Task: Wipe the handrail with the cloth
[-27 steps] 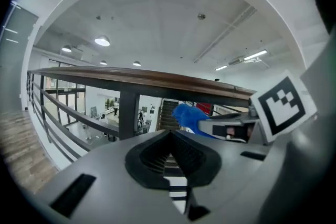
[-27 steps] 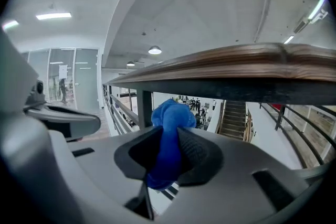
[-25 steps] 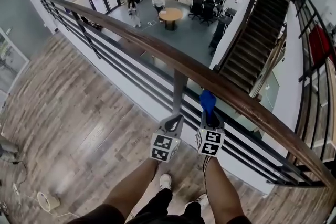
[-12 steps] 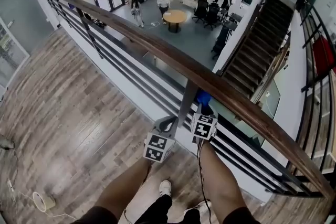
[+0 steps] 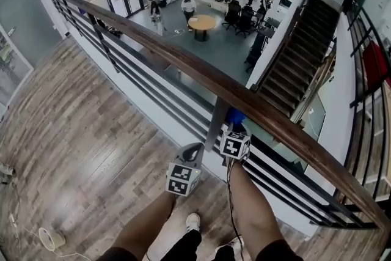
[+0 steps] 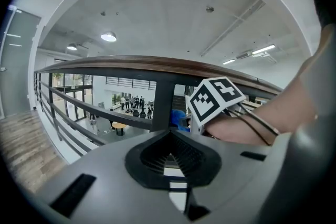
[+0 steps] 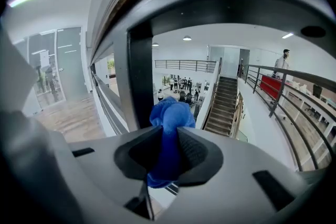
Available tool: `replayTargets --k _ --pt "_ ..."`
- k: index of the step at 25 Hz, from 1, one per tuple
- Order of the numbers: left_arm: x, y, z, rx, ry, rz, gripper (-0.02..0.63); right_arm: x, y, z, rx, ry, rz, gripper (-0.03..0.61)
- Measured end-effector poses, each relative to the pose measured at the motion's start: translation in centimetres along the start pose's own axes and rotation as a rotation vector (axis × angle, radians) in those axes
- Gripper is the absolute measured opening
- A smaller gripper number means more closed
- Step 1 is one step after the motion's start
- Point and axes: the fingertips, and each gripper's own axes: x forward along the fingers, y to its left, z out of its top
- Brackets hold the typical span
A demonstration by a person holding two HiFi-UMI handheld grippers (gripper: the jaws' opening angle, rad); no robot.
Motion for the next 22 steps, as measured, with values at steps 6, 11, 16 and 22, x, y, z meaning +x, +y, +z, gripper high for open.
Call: replayTargets --k 6,11,16,22 --pt "0.1 -1.5 1.2 -0.014 -0.02 -0.009 0.005 -1.3 -2.5 -0.9 -0.01 -0.017 -0.033 0.089" --pt "0.9 -3.3 0.7 -0.019 -0.001 -0.016 0.005 -2.9 -5.1 -2.3 0.026 -0.008 -0.058 0.089" --pt "2.4 -7.1 1.2 0.004 0.0 -0.041 0.003 -5.5 -10.0 -4.0 0.102 -0.033 -0.098 0.089" --pt "2.9 -12.0 0.9 0.018 0.011 -0.086 0.005 -8.5 -14.5 -6.3 0.117 -0.034 -0.131 0.089"
